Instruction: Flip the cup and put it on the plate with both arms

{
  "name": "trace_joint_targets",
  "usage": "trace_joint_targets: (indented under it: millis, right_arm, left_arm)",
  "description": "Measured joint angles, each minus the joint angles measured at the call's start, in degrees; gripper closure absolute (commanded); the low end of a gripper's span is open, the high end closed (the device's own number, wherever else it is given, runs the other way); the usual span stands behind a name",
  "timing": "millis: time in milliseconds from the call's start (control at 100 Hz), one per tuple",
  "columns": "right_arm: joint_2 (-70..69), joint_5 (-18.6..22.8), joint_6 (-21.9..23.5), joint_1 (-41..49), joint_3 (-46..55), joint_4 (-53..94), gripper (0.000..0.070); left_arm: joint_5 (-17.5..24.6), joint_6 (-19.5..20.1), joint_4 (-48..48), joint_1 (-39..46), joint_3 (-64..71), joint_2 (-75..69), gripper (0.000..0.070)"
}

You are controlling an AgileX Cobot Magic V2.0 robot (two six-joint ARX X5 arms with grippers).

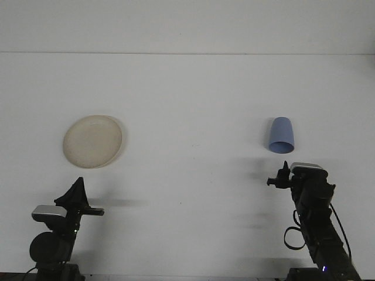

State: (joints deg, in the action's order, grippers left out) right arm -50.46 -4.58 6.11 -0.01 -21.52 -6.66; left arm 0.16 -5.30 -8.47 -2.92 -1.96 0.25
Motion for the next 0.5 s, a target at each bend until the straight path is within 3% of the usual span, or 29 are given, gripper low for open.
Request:
trace_joint_targets:
  millis: [500]
  right_arm:
    - [-24.8, 7.4, -0.9, -6.0, 0.0, -26.5, 0.0339]
  left_arm:
    - [0.0, 0.0, 0.0, 0.0, 0.0, 0.0, 0.0689]
